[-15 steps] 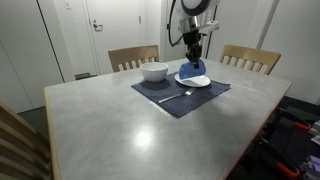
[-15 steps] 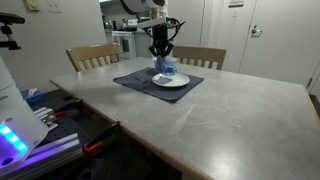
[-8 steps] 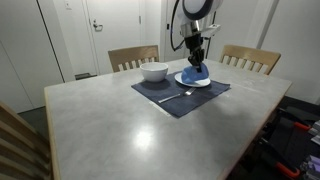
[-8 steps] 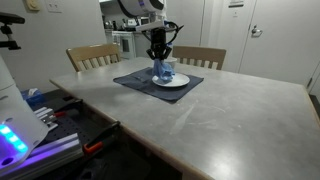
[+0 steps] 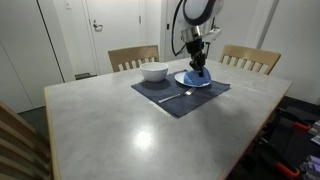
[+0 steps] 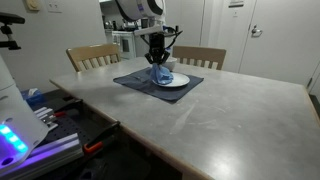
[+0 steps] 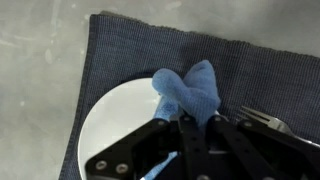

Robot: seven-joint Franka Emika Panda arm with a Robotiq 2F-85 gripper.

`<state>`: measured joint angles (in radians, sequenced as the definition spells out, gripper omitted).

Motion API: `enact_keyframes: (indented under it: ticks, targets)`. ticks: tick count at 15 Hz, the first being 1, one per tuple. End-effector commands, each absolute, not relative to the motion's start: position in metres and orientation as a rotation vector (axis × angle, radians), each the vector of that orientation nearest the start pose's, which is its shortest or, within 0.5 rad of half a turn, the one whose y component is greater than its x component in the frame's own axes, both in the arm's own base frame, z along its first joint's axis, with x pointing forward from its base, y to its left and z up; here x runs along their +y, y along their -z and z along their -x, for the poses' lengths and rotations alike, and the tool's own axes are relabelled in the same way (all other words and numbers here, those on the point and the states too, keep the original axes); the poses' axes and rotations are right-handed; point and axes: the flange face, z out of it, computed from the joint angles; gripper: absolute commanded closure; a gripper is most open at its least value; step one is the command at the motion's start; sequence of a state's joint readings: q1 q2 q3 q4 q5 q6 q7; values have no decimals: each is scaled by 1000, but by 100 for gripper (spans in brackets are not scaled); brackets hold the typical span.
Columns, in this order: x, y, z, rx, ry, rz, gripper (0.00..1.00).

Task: Wipe the plate with the cloth

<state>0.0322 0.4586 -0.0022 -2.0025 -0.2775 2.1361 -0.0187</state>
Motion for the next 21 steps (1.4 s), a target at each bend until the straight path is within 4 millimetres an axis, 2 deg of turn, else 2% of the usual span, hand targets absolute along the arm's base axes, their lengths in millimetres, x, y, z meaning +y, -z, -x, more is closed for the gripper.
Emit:
enact_keyframes:
  ticks: [1, 9, 14, 17, 21]
  targets:
    - [3, -197, -561, -412, -570, 3260, 98]
    - [-18, -186, -558, -430, -676, 3257, 98]
    - [-36, -168, -562, -391, -714, 3274, 98]
    - [-45, -158, -573, -366, -734, 3290, 98]
    - [-67, -156, -600, -252, -736, 3319, 98]
